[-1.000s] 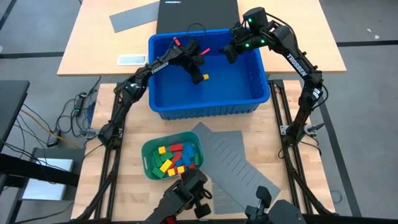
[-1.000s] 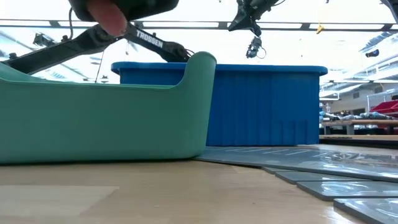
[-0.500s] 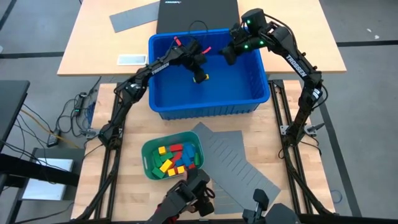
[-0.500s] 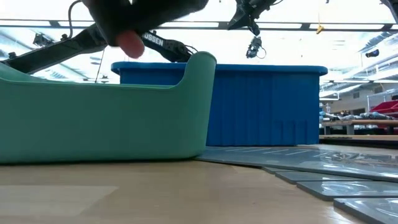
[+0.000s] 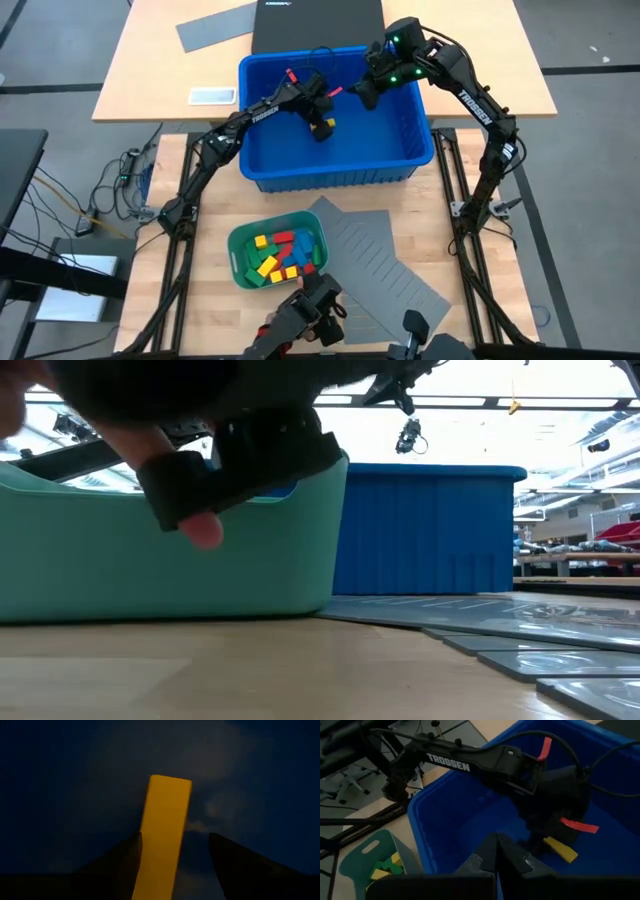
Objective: Sort Items/Unsort Items
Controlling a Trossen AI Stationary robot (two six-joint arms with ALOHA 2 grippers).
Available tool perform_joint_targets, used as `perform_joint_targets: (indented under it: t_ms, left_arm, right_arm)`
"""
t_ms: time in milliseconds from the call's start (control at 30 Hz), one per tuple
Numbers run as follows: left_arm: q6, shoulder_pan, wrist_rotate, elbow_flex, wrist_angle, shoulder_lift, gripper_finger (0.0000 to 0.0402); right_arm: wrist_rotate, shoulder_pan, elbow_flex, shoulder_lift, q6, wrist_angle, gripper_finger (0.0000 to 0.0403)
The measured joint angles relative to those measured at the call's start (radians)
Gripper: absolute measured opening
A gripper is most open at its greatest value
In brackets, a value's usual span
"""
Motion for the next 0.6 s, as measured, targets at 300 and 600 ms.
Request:
perform_joint_targets:
  t_ms: [300, 600]
  left_arm:
    - [0.049, 0.0, -0.039, 0.0, 0.018, 0.003, 0.0236]
    - [0.044, -0.003, -0.017, 0.007, 0.009, 0.054, 0.0203]
  right_arm:
    - [-0.002, 0.0, 0.0, 0.0, 0.0, -0.027, 0.0003]
    - [-0.002, 0.011, 0.0, 0.0, 0.002, -0.029, 0.0004]
